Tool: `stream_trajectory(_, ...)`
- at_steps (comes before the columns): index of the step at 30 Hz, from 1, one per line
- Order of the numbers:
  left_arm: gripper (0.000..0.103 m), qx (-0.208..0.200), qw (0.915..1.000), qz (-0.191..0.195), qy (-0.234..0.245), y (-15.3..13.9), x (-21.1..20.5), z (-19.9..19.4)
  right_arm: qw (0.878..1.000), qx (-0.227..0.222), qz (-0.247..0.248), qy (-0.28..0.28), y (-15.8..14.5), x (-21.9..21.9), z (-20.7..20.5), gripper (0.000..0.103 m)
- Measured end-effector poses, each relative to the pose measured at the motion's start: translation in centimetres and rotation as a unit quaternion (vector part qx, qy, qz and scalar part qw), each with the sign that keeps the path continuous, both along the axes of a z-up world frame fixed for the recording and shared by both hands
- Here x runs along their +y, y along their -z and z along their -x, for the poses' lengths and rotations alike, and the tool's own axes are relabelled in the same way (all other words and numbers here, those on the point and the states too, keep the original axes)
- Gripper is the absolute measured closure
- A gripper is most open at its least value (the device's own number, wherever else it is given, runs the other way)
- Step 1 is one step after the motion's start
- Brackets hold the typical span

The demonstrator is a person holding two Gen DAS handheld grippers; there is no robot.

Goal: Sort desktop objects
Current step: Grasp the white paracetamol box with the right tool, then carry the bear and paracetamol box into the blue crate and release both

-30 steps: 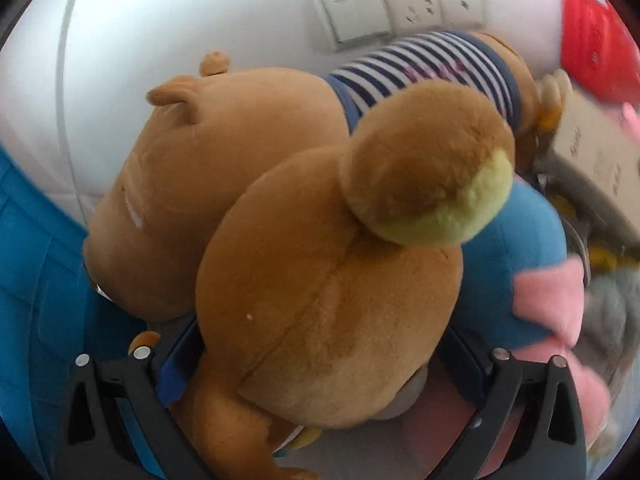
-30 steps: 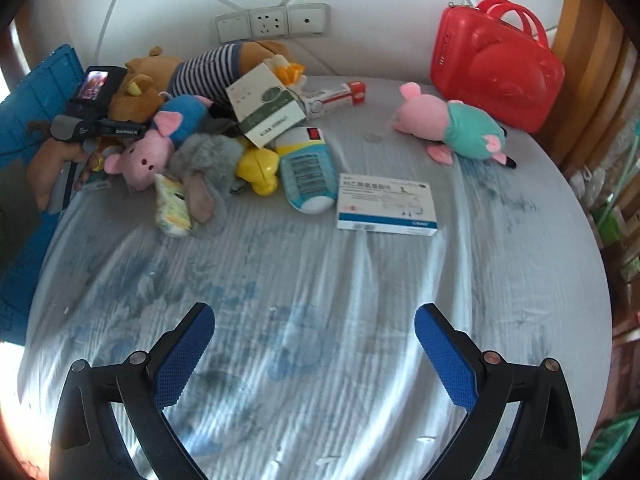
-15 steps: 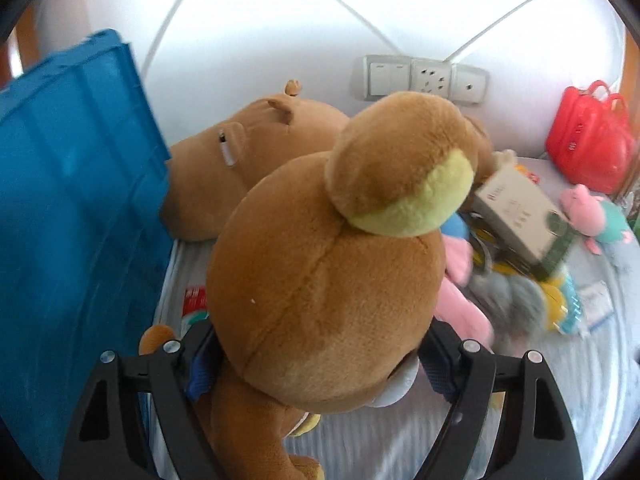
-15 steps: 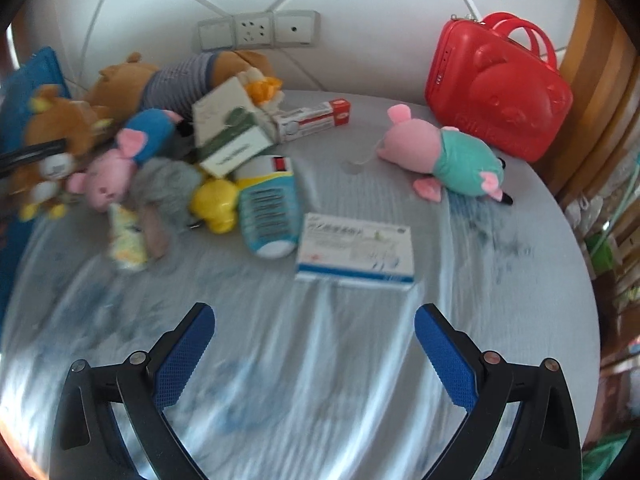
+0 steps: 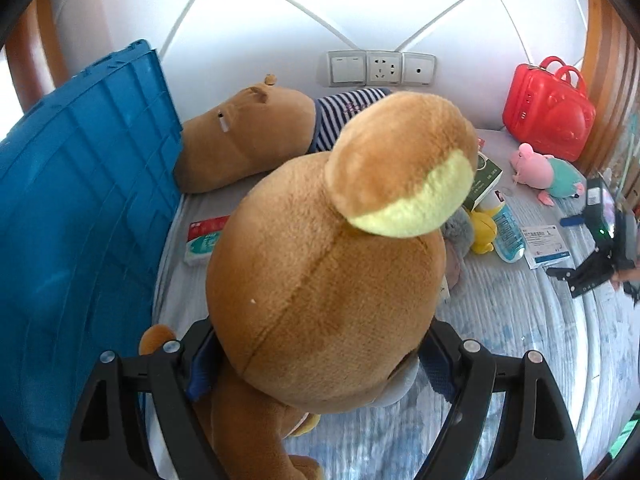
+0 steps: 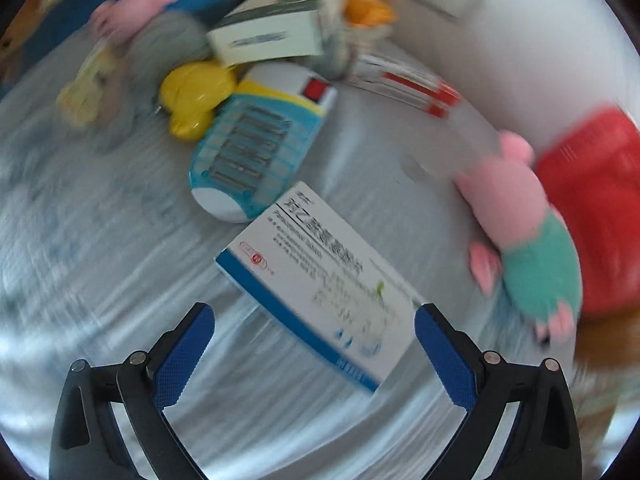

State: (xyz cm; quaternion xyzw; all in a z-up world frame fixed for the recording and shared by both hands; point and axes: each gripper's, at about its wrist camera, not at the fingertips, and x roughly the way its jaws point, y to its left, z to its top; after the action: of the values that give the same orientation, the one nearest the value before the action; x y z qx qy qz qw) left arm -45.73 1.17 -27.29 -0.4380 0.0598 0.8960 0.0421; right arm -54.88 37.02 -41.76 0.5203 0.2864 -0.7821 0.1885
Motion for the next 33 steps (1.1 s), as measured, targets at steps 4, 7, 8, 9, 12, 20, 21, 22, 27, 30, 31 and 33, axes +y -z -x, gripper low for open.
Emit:
stream_trajectory(4, 0.02, 0.0, 0.9998, 0.008, -0.02, -0.2, 0.2, -0.6, 0.998, -0.033, 0.005, -0.058, 1.1, 0.5, 2.4, 0.002)
stream_trajectory(7, 0.02, -0.005, 0.9994, 0.012, -0.031, 0.1, 0.3, -1.8, 0.993, -0.075, 0.023, -0.083, 2.3, 1.1, 3.9, 0.001)
stream_trajectory(8, 0.02, -0.006, 0.9993, 0.012, -0.034, 0.1, 0.4, -2.3, 0.992, -0.089, 0.032, -0.086, 2.7, 1.3, 4.4, 0.001)
stream_trajectory(9, 0.02, -0.007, 0.9992, 0.012, -0.036, 0.1, 0.4, -2.7, 0.99, -0.101, 0.04, -0.084, 2.8, 1.6, 4.7, 0.001)
stream_trajectory(12, 0.02, -0.007, 0.9991, 0.012, -0.04, -0.2, 0.5, -4.0, 0.988, -0.12, 0.054, -0.076, 2.8, 2.1, 5.0, 0.01)
stream_trajectory(20, 0.02, 0.002, 0.9993, 0.006, -0.037, -3.0, 1.1, -6.1, 0.991, -0.102, 0.076, -0.029, 0.5, 3.4, 0.7, 0.018)
stream_trajectory(21, 0.02, 0.005, 0.9993, 0.002, -0.036, -3.6, 1.2, -6.5, 0.992, -0.097, 0.078, -0.02, -0.1, 3.4, -0.2, 0.018)
stream_trajectory(22, 0.02, 0.008, 0.9994, -0.003, -0.034, -4.2, 1.2, -6.9, 0.993, -0.09, 0.078, -0.01, -1.0, 3.4, -1.2, 0.018)
stream_trajectory(27, 0.02, 0.021, 0.9991, -0.03, -0.021, -7.3, 1.2, -9.3, 0.994, -0.05, 0.087, 0.039, -5.8, 2.4, -5.9, 0.018)
stream_trajectory(30, 0.02, 0.032, 0.9987, -0.037, -0.012, -9.5, 0.9, -10.7, 0.992, -0.027, 0.104, 0.064, -9.8, 0.6, -8.5, 0.018)
stream_trajectory(31, 0.02, 0.036, 0.9986, -0.038, -0.009, -10.3, 0.8, -11.3, 0.99, -0.02, 0.114, 0.074, -11.3, -0.2, -9.5, 0.018)
stream_trajectory(33, 0.02, 0.047, 0.9981, -0.04, -0.001, -12.2, 0.3, -12.4, 0.987, -0.004, 0.133, 0.089, -14.4, -2.1, -11.0, 0.018)
